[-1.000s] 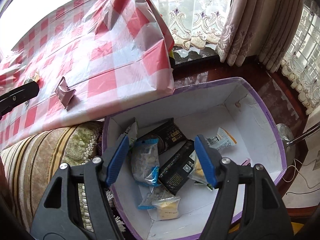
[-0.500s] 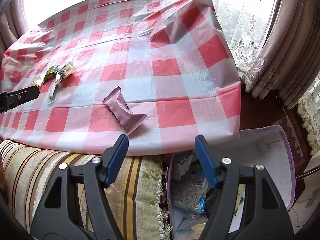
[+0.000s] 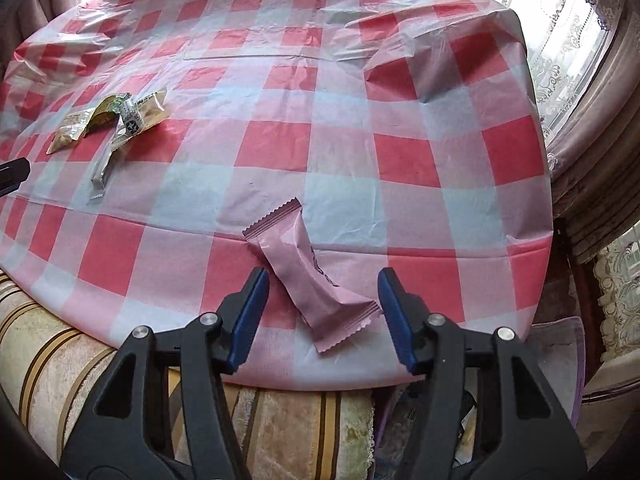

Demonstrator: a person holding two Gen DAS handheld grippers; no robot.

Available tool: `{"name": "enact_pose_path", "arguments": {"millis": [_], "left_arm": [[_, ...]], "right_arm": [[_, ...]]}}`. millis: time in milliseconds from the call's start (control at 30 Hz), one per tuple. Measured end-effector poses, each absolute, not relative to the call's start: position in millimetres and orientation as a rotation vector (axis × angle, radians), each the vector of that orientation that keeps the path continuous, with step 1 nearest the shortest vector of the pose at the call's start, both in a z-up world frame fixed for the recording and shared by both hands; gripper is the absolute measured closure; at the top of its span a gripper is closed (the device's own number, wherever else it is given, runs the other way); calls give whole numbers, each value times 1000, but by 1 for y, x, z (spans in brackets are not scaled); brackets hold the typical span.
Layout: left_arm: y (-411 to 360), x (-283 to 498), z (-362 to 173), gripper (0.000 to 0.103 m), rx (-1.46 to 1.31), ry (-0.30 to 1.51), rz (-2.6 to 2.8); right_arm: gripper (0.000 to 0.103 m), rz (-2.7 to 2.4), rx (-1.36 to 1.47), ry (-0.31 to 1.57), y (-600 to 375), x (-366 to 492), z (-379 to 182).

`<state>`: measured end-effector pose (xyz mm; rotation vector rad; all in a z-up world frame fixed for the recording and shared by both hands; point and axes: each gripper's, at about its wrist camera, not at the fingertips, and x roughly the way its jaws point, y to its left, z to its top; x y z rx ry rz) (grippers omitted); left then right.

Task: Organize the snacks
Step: 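Move both tools back toward the table, then grasp the pink cake with the right tool while the left tool grasps the white biscuit packet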

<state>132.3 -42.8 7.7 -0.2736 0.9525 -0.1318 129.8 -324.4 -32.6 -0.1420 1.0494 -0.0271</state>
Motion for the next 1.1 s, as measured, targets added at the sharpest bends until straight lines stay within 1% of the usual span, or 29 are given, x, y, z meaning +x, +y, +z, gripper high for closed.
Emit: {"name": "enact_pose_path", "arguments": {"millis": [33,100,133,200,433,833,867,900,1000,1100], "left_arm": [[-37,134,6,40,-281,955,-120],[-26,138,3,40,-295,960,-102],[-20,140,2,40,-303,963,-93],[-11,145,-2,40,-328,971,-84],[8,168,-8,40,-336,968,-31],[15,236,-24,40,-291,1013,18],[13,240,-27,35,-275,1020,22],[11,244,-30,27,-250,1031,29],[3,244,-35,26,-170,1026,37],[-4,242,-37,29,-81,1015,41]], "right_arm": [[49,-25,-142,1062,-324,132,-36],[62,-14,-143,1084,-323,135,-41],[64,-6,-138,1076,-322,135,-41],[78,14,-136,1079,-320,137,-42],[79,15,-127,1067,-311,150,-43],[79,12,-123,1045,-307,168,-46],[79,12,-123,1045,-306,169,-46],[79,12,-123,1044,-306,169,-46],[79,10,-125,1042,-306,170,-46],[79,7,-129,1041,-306,171,-47]]}}
